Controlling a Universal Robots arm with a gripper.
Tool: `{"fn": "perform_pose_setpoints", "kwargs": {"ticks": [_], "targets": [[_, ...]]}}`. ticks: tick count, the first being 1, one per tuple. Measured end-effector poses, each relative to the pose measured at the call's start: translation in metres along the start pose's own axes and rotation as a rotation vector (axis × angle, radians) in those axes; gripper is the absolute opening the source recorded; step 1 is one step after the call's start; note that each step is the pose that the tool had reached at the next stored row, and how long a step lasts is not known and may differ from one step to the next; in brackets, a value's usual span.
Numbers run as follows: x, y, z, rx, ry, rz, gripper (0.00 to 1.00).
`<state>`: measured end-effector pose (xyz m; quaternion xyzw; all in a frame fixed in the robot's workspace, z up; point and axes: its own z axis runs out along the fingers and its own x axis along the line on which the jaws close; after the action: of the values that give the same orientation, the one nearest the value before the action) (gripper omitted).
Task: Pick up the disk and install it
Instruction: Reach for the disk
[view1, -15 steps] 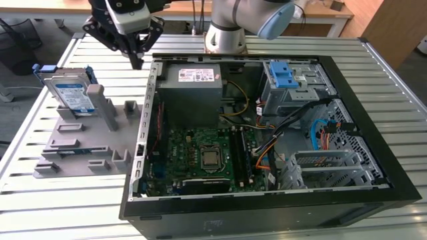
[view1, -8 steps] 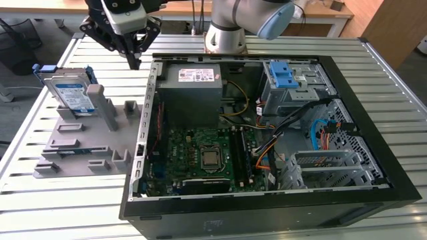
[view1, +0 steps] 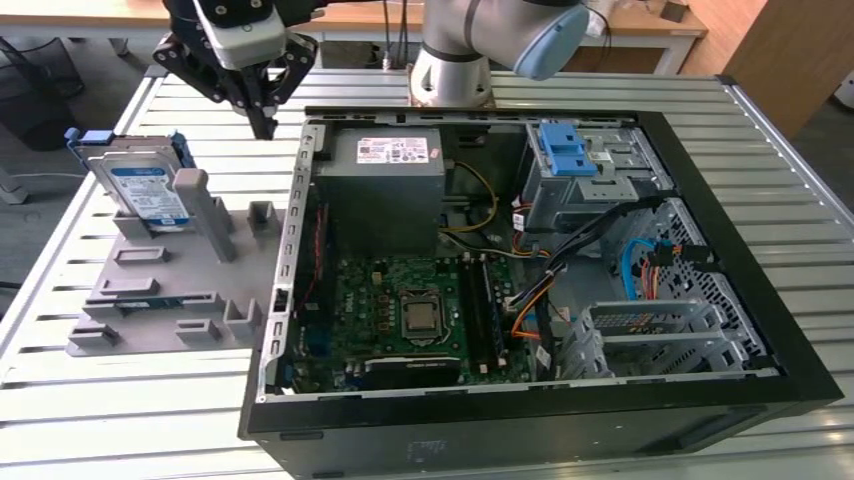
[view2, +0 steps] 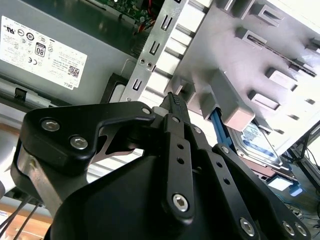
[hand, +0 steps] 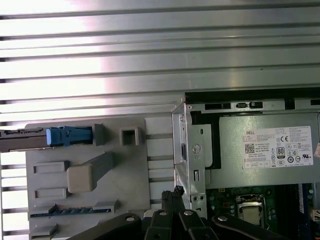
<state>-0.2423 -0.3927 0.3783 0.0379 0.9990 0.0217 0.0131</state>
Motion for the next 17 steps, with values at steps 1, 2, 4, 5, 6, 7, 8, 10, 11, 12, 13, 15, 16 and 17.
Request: {"fn": "perform_pose_setpoints", "kwargs": {"ticks": [1,2,4,5,6,7,8,10,11,12,13,15,16,17], "targets": [[0.0000,0.0000,0.0000,0.0000,0.0000,0.000,0.11],[0.0002,0.0000,0.0000,0.0000,0.0000,0.000,0.11],[0.0002,0.0000,0.0000,0.0000,0.0000,0.000,0.11],[0.0003,0.0000,0.0000,0.0000,0.0000,0.000,0.11],[0.0005,-0.0001,0.0000,0.0000,0.0000,0.000,0.11],[0.0007,-0.0001,0.0000,0.0000,0.0000,0.000,0.11],[0.0010,-0.0001,0.0000,0.0000,0.0000,0.000,0.11],[0.0016,-0.0001,-0.0001,0.0000,0.0000,0.000,0.11],[0.0019,-0.0002,0.0000,0.0000,0.0000,0.000,0.11],[0.0021,-0.0002,0.0000,0.0000,0.0000,0.000,0.11],[0.0024,-0.0002,0.0000,0.0000,0.0000,0.000,0.11],[0.0029,-0.0002,-0.0001,0.0000,0.0001,0.000,0.11],[0.0032,-0.0002,-0.0001,0.0000,0.0000,0.000,0.11],[0.0035,-0.0002,0.0000,0.0000,0.0000,0.000,0.11]]}}
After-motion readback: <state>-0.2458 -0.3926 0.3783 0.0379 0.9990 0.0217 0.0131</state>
